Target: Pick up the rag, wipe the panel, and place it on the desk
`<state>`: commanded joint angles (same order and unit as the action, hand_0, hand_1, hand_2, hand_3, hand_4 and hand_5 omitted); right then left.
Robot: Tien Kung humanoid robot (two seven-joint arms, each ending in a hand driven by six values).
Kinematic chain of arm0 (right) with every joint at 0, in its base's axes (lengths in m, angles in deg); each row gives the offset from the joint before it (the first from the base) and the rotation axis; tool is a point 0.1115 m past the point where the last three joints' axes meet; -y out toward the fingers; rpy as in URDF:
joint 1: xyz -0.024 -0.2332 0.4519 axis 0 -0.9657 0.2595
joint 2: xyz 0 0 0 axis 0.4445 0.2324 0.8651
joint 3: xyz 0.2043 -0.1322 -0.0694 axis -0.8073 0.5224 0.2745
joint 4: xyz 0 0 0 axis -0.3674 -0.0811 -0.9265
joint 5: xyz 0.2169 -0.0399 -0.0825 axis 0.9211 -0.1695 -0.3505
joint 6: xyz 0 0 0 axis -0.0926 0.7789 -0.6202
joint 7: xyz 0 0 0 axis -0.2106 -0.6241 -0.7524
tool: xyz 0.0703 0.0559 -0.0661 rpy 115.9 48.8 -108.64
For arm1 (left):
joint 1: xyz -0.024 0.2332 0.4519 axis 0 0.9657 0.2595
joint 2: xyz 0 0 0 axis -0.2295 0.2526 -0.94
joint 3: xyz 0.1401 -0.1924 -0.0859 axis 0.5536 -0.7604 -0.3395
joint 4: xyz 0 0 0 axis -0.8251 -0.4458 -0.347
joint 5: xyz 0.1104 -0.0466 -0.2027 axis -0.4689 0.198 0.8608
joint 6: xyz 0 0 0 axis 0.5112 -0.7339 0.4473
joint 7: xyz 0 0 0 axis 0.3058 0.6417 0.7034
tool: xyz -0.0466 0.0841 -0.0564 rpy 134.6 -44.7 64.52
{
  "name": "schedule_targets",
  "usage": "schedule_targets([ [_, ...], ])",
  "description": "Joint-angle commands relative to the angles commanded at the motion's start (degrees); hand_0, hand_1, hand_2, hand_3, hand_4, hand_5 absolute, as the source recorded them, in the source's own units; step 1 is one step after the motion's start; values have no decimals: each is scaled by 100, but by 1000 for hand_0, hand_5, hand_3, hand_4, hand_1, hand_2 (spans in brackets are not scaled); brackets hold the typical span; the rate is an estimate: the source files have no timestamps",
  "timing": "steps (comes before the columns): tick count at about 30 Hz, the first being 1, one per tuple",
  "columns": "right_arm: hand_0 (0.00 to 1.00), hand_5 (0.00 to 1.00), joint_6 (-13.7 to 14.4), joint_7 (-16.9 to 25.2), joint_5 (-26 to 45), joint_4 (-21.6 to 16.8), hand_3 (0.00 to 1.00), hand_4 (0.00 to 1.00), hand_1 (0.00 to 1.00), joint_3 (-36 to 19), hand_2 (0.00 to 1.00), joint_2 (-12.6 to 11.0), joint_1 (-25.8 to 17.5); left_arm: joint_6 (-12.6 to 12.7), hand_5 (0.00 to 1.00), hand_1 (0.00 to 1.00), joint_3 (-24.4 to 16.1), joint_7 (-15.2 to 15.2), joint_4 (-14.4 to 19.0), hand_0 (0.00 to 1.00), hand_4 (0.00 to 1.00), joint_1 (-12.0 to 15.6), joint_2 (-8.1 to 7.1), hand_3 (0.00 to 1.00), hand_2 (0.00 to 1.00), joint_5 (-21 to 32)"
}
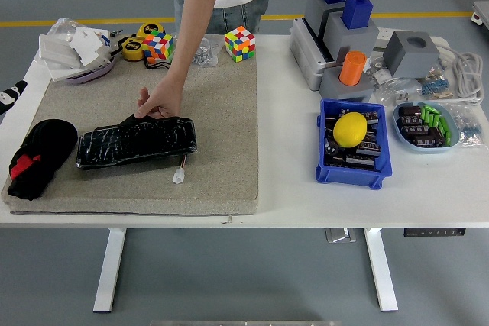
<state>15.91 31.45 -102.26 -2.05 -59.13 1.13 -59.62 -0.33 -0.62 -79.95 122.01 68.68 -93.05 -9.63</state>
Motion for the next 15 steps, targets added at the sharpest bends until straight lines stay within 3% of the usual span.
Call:
schedule_targets([
  [15, 758, 588, 3, 3, -6, -19, 598, 965, 633, 23, 696, 5, -30, 122, 296, 691, 557, -316, -968, 555, 904, -248, 476, 668, 754, 346],
])
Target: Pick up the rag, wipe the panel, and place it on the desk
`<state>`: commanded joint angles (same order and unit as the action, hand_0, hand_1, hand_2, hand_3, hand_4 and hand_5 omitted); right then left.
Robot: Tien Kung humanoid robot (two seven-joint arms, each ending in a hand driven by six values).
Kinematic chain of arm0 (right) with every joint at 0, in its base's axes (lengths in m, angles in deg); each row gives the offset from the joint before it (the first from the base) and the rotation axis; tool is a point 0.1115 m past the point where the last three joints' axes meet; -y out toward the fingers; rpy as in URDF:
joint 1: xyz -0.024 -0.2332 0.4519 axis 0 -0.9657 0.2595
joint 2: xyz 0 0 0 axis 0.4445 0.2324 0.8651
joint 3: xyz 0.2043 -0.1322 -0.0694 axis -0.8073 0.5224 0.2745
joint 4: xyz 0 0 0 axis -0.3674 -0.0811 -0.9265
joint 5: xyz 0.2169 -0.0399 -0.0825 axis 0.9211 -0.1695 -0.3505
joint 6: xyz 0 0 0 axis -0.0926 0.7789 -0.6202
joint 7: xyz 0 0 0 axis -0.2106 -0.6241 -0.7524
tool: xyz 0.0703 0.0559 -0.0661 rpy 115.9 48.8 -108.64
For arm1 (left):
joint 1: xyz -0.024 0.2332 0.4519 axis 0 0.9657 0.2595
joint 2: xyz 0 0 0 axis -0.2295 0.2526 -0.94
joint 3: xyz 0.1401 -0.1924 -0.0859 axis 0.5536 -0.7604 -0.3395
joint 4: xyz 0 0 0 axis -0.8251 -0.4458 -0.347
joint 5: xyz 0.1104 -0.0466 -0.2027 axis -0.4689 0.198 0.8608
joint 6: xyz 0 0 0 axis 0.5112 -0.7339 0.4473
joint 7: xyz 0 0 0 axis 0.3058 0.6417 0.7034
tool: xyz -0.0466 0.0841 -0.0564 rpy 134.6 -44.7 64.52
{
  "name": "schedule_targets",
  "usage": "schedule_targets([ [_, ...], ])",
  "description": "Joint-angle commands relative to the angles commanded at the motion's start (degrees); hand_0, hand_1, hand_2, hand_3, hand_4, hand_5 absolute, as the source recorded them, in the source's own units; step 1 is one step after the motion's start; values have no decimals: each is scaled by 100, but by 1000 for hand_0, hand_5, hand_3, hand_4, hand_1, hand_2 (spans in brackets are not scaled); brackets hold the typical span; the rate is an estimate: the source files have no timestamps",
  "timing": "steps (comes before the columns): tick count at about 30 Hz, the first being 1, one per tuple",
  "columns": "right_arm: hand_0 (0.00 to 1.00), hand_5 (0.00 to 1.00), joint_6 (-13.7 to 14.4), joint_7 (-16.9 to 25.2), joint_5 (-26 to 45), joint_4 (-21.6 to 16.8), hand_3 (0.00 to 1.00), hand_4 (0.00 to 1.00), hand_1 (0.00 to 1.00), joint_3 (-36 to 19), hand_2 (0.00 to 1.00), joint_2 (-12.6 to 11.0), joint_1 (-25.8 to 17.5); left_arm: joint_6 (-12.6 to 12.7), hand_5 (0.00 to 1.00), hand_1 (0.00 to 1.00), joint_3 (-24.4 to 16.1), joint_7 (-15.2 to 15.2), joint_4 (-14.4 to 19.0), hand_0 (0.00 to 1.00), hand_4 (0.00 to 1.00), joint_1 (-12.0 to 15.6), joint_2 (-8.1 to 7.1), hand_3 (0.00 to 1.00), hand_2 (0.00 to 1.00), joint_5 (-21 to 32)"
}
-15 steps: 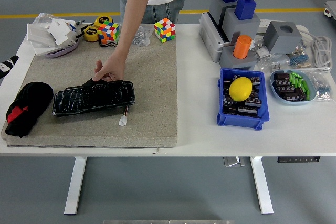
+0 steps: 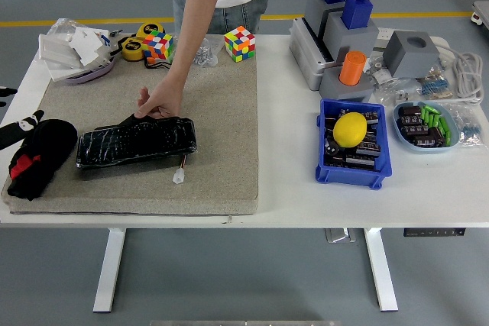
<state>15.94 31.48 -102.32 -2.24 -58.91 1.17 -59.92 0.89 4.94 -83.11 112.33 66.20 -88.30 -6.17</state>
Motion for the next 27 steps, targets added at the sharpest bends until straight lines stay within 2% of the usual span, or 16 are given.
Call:
schedule_targets([
  [7, 757, 589, 16, 0, -22, -40, 597, 966, 632, 23, 696, -22, 10, 0, 292, 692, 258, -111, -386, 550, 903, -96, 209, 670, 754, 163],
  [15, 758, 589, 8, -3, -17, -47, 597, 965, 631, 49, 696, -20, 2, 0, 291, 693, 511, -225, -751, 548, 907, -193, 361, 670, 760, 302],
  [27, 758, 589, 30, 9, -55, -115, 595, 964, 631, 28, 696, -6, -8, 0, 290, 696, 699, -286, -1028, 548, 912, -379, 578, 671, 763, 350],
])
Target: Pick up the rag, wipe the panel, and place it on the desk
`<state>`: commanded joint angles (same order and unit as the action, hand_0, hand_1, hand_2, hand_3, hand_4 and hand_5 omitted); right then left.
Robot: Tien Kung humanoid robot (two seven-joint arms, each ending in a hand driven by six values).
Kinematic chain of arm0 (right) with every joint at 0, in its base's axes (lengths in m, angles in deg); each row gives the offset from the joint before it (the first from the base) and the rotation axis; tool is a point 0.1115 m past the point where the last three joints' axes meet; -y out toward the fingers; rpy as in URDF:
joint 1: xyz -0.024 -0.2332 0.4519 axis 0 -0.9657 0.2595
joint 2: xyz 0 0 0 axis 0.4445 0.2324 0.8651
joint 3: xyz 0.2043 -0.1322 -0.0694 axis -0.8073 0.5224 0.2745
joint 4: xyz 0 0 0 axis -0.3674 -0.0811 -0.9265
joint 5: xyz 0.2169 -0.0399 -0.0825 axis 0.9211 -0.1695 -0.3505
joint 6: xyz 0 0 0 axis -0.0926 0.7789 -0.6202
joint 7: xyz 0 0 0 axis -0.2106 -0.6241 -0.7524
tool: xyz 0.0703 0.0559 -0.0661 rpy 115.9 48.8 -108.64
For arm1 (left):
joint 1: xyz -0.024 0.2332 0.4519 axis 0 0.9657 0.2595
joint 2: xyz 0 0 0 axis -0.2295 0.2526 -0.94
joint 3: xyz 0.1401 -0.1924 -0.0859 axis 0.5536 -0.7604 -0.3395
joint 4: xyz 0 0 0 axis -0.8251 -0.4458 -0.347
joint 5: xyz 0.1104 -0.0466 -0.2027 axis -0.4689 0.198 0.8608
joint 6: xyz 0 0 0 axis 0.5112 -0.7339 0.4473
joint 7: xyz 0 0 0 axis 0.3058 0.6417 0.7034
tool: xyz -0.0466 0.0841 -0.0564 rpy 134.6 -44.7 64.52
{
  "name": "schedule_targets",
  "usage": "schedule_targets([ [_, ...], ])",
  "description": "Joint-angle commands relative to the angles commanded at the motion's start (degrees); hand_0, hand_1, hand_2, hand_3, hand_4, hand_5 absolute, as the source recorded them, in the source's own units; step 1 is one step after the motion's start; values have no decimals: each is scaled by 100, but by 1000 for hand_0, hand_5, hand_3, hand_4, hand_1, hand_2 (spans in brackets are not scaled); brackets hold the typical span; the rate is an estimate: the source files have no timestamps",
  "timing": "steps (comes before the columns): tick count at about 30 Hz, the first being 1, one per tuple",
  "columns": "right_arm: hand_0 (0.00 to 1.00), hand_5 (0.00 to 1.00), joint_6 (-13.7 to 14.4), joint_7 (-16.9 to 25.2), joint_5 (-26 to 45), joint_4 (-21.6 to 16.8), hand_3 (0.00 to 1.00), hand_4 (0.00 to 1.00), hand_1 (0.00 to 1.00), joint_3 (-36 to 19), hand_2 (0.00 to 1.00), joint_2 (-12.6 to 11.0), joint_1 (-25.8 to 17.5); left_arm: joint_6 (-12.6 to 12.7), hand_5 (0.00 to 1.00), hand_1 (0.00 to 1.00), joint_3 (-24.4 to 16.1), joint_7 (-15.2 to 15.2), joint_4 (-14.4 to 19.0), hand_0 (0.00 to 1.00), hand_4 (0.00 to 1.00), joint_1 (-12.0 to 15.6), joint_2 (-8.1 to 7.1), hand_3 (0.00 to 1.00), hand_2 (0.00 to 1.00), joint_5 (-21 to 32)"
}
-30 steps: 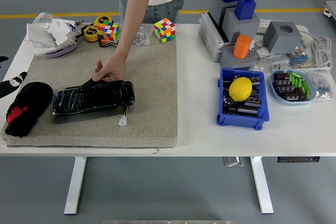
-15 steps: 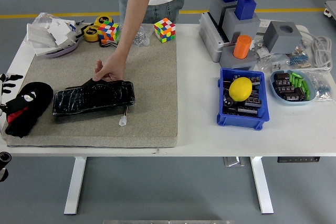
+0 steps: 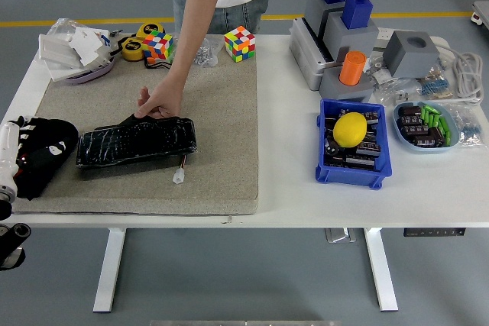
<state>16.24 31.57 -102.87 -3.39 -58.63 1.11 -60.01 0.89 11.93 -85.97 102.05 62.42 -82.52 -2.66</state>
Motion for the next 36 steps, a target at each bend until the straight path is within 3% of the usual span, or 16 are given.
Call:
schedule_targets([
  [17, 758, 588, 29, 12, -81, -71, 596, 964, 631, -121, 696, 14, -8, 0, 212, 689, 12, -140, -186, 532, 896, -48, 170, 654, 766, 40],
  [18, 758, 588, 32, 12, -95, -79, 595, 964, 631, -130, 696, 15, -6, 0, 85, 636, 5, -141, -186, 470, 801, -49, 172, 620, 754, 43],
  [23, 758, 588, 41, 17, -108, -110, 595, 964, 631, -153, 696, 20, -4, 0, 85, 636, -69, -107, -202, 470, 801, -54, 188, 620, 754, -41],
  [24, 758, 587, 42, 17, -113, -113, 595, 964, 631, -157, 695, 21, -5, 0, 44, 515, -69, -100, -204, 394, 746, -54, 185, 605, 716, -46],
  [36, 758, 587, 46, 24, -142, -139, 595, 964, 631, -195, 695, 21, 0, 0, 13, 481, -127, -105, -224, 358, 713, -60, 210, 599, 692, -143],
])
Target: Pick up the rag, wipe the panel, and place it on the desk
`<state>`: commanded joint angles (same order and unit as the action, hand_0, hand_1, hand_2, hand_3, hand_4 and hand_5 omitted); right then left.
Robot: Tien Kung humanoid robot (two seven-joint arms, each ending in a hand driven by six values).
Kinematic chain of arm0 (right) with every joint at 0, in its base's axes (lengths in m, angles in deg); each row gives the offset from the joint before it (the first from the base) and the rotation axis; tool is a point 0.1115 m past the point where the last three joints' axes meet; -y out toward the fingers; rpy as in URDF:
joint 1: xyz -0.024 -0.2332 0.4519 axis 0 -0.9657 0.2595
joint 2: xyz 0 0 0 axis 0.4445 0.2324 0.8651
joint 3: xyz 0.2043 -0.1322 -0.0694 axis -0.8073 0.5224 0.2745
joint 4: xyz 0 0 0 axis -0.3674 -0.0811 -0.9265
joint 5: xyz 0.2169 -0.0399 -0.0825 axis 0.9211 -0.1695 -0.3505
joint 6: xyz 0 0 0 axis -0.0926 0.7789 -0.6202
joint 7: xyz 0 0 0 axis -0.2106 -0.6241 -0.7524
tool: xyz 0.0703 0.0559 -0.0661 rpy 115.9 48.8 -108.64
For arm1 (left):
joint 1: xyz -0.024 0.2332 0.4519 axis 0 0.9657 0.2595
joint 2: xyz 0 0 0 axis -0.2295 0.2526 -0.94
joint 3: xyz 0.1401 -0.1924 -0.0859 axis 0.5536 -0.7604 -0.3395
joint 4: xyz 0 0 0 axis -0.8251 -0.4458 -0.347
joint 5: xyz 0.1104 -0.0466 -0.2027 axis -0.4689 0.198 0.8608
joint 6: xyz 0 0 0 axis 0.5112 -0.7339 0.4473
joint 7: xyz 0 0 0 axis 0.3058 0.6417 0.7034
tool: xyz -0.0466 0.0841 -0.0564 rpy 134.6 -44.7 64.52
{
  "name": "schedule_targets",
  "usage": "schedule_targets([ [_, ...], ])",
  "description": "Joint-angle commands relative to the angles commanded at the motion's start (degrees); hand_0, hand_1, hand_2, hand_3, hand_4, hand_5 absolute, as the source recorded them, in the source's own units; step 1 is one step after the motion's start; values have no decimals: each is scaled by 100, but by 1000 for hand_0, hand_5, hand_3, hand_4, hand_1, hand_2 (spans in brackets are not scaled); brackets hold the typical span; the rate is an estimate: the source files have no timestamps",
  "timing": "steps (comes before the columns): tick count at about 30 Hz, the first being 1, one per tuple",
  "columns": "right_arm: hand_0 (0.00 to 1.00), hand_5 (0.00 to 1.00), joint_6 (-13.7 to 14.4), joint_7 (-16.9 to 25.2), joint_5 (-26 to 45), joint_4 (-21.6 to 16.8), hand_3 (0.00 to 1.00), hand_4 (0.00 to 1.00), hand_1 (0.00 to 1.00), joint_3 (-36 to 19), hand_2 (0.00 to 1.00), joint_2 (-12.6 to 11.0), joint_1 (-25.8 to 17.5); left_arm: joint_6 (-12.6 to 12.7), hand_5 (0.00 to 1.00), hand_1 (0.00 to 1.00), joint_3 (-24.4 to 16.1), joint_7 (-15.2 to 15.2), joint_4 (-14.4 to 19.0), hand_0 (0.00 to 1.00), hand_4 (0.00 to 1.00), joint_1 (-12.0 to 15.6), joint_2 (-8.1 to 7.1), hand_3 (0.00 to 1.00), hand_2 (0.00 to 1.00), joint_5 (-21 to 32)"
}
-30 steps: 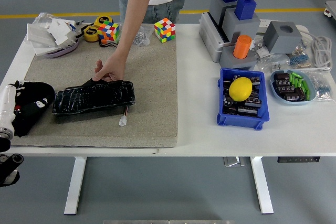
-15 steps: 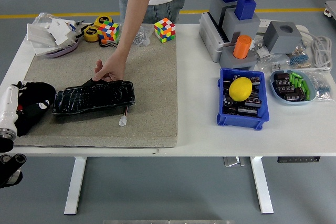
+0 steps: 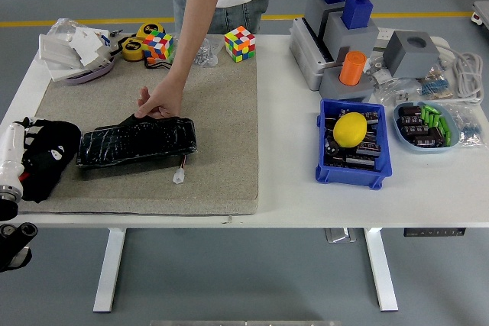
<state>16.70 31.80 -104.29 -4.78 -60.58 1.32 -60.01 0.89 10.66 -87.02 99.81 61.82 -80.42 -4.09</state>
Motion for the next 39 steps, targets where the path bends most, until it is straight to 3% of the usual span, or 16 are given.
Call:
schedule_targets([
  [24, 757, 586, -11, 9, -25, 46, 598, 970, 631, -46, 695, 33, -4, 0, 2, 455, -88, 26, 28, 301, 613, 22, -65, 574, 626, -340],
  [25, 757, 589, -11, 9, -24, 49, 599, 974, 631, -47, 695, 33, -5, 0, 2, 357, -94, 31, 31, 276, 594, 25, -70, 566, 605, -360],
  [39, 758, 590, -29, 13, 21, 141, 601, 978, 631, -22, 696, 33, -5, 0, 2, 289, -230, 131, 269, 251, 536, 114, -241, 554, 566, -680],
])
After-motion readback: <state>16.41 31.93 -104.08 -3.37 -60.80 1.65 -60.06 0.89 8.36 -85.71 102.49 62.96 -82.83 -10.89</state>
